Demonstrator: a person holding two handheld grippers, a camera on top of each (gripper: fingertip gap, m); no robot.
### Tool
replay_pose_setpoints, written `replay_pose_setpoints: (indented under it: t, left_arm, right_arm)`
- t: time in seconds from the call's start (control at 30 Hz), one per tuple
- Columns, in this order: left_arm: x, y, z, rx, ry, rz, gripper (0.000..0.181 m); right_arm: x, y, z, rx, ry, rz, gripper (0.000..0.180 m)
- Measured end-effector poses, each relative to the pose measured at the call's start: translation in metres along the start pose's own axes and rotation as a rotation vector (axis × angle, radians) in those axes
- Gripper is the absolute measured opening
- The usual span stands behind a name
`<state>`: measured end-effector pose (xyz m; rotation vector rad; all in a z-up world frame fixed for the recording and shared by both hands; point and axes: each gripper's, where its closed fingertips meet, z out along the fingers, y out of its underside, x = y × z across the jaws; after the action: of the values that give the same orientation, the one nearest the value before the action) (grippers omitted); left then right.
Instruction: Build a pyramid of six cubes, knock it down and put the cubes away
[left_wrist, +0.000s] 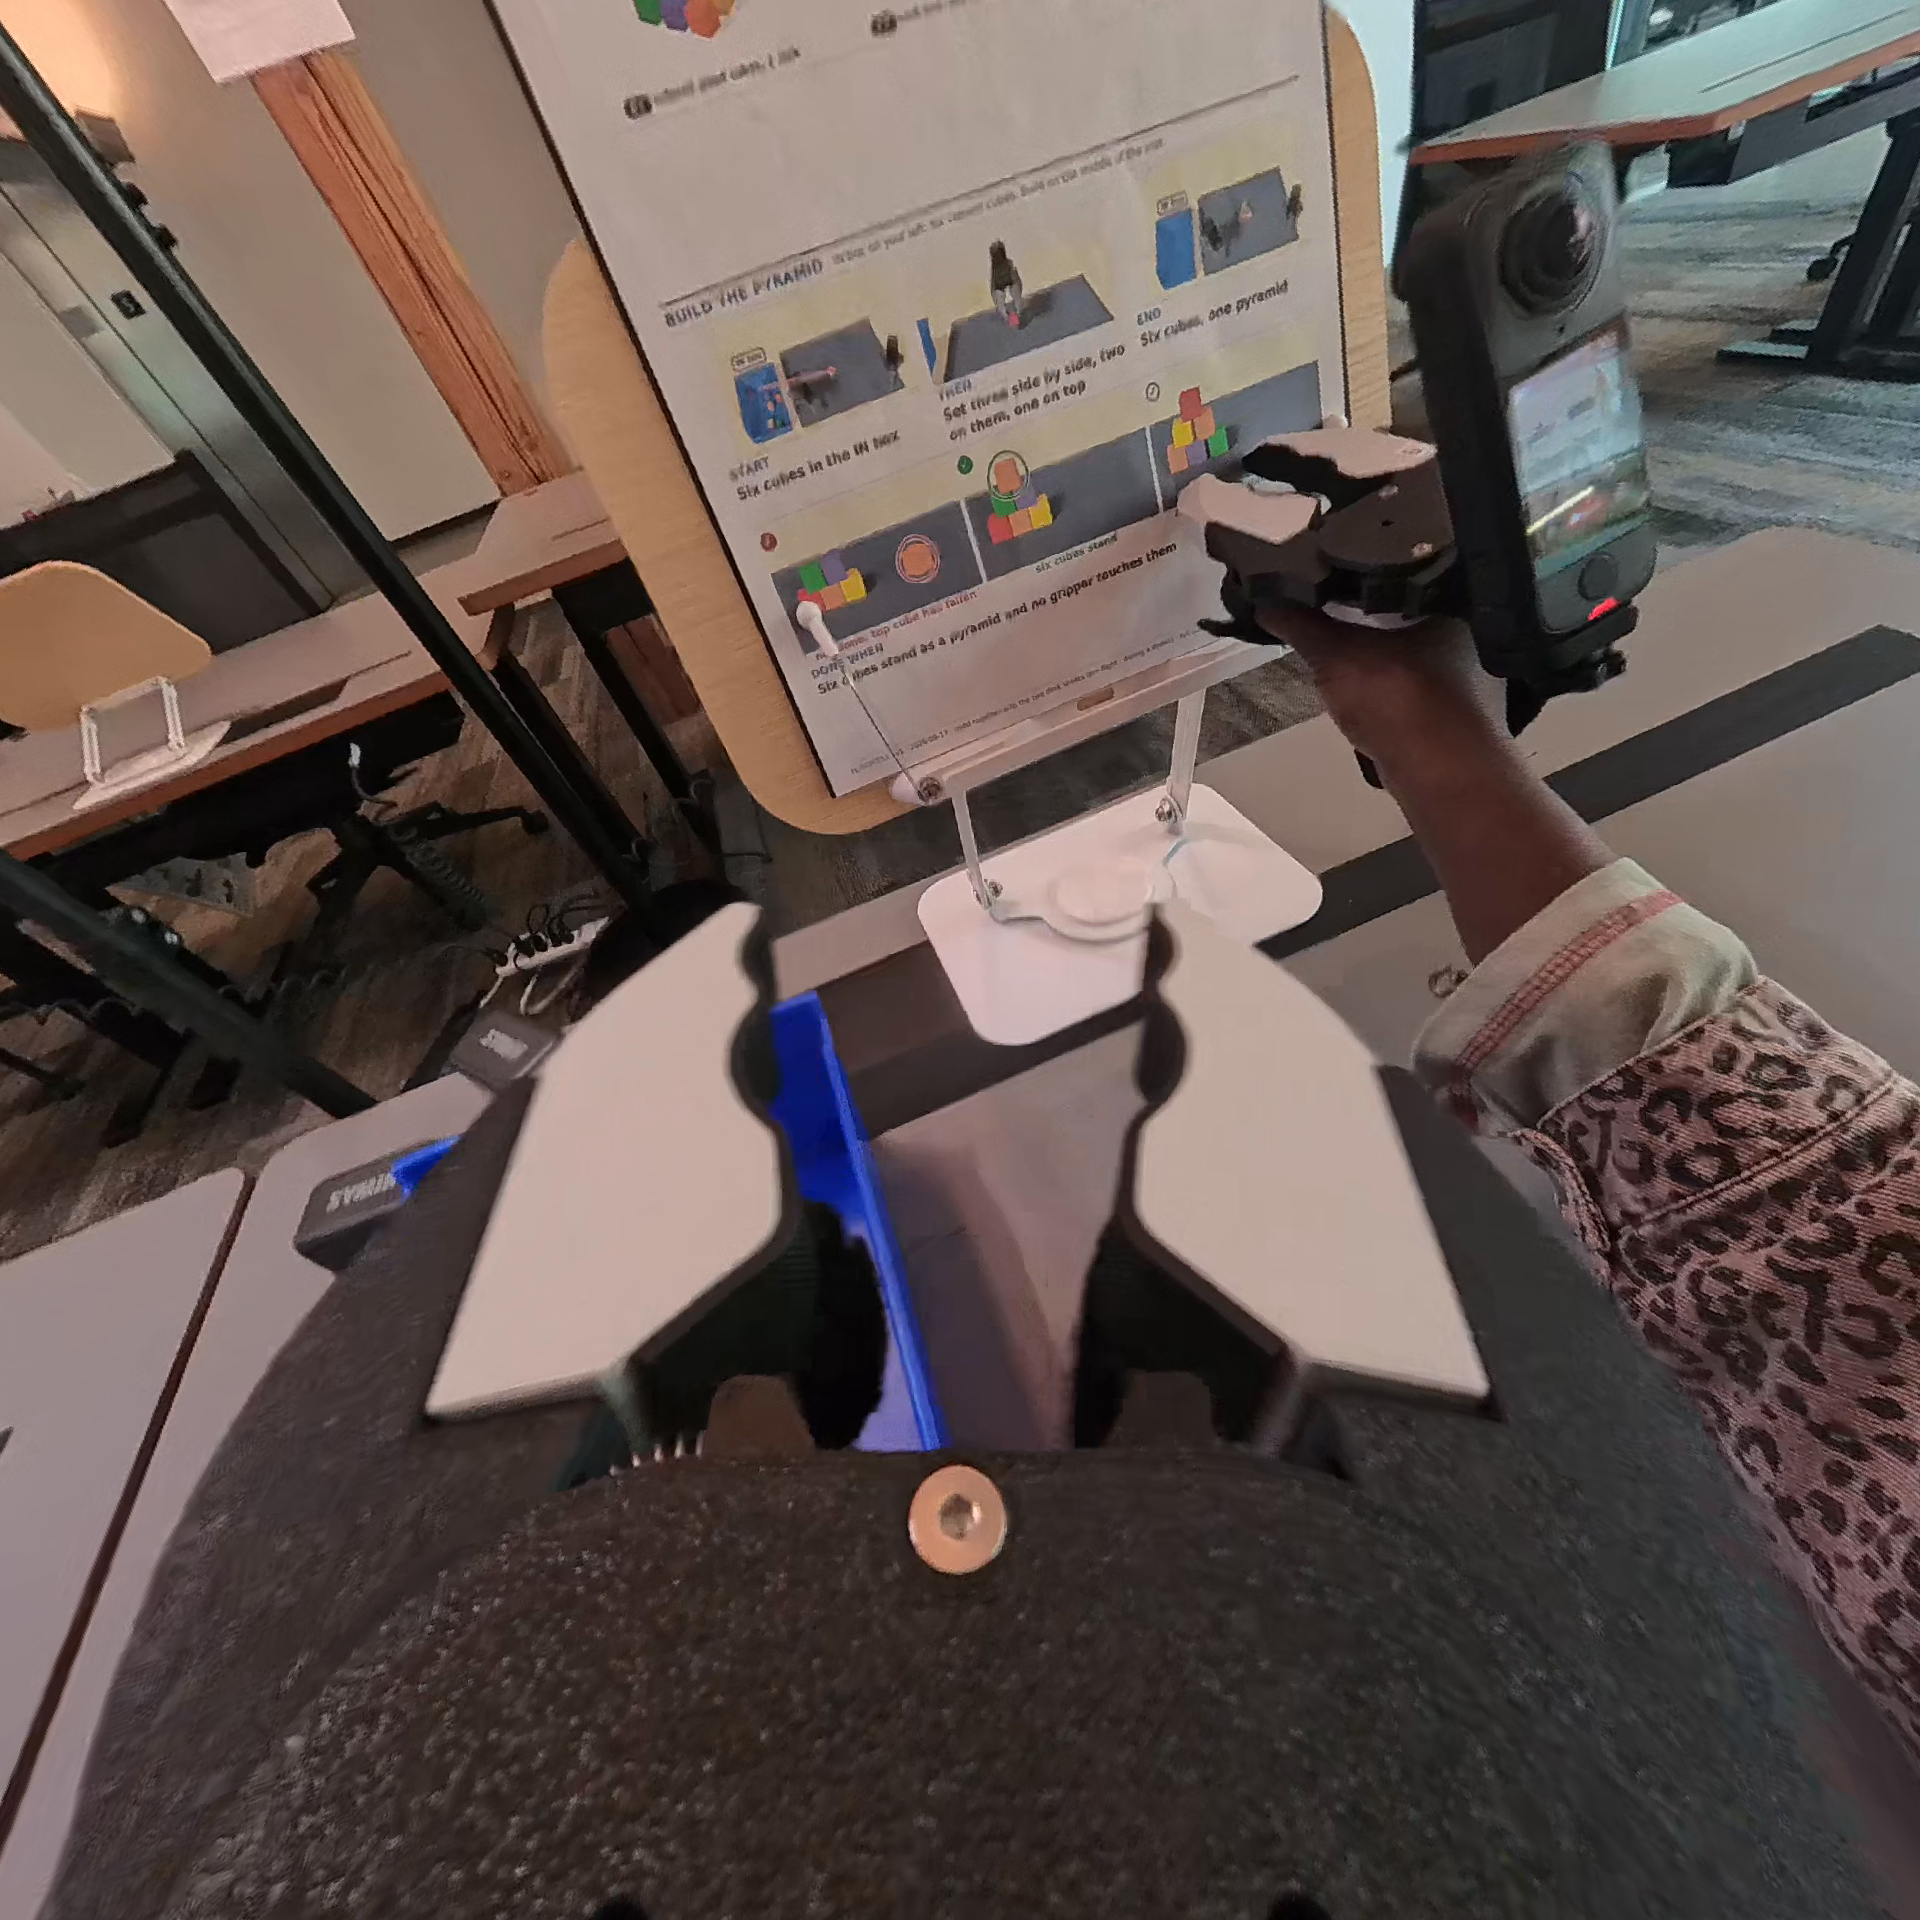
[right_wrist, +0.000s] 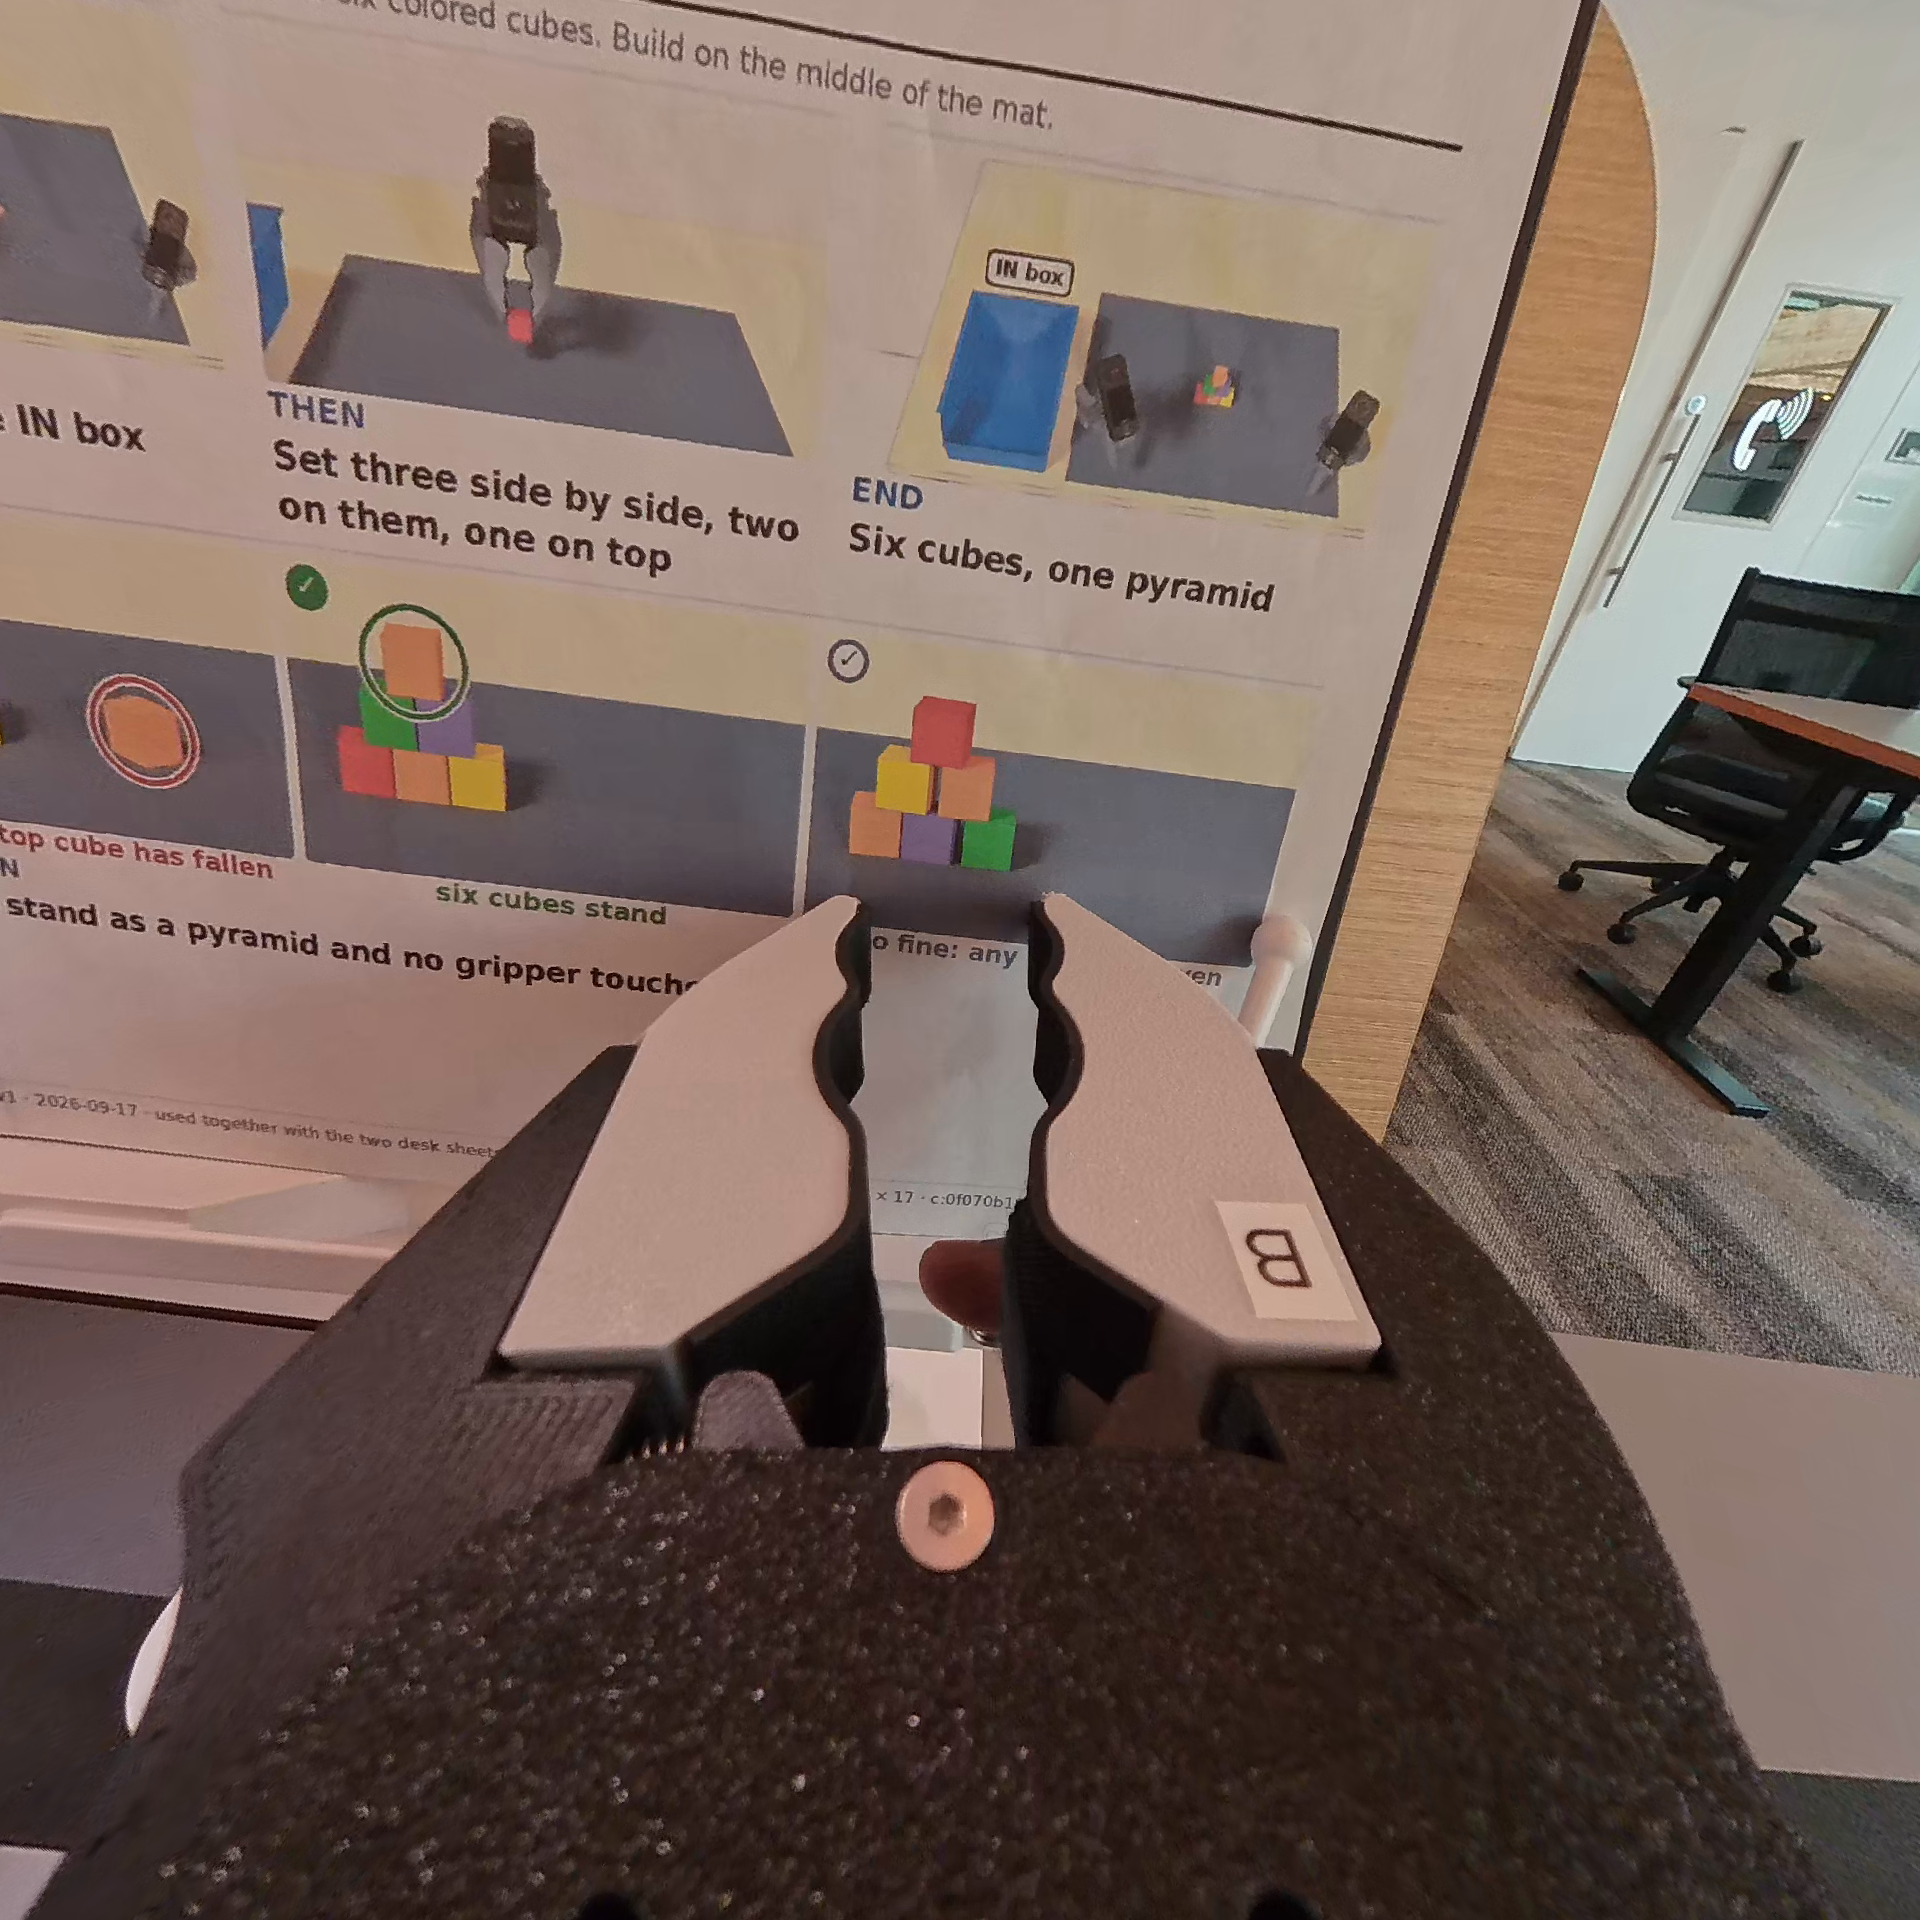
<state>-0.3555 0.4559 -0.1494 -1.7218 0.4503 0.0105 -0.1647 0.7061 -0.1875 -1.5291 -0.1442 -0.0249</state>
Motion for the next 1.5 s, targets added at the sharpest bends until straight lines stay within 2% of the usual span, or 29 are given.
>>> replay_pose_setpoints:
  t: [0.13,0.2,0.33,0.43,0.53,0.6,1.5]
  left_arm:
    - [-0.029,0.019,-0.007,-0.118,-0.099,-0.002,0.104]
    - [-0.047,0.031,-0.01,-0.164,-0.128,-0.035,0.103]
    - [-0.078,0.075,-0.011,-0.333,-0.156,-0.098,0.09]
    - [-0.097,0.105,-0.011,-0.448,-0.215,-0.098,0.056]
    - [-0.088,0.148,-0.01,-0.657,-0.1,-0.128,0.022]
    - [-0.088,0.162,-0.01,-0.726,-0.089,-0.114,0.0]
    - [-0.082,0.155,-0.008,-0.712,-0.082,-0.083,0.0]
  right_arm:
    - [0.0,0.001,0.0,-0.003,-0.004,0.002,0.029]
    - [0.0,0.001,0.0,-0.004,-0.004,0.0,0.029]
    - [-0.001,0.001,0.0,-0.006,-0.005,-0.002,0.029]
    - [-0.001,0.002,0.0,-0.008,-0.007,-0.005,0.029]
    - [-0.001,0.002,0.0,-0.008,-0.006,-0.007,0.029]
    - [-0.001,0.002,0.0,-0.008,-0.006,-0.01,0.029]
    - [0.0,0.003,0.001,-0.013,-0.006,-0.011,0.029]
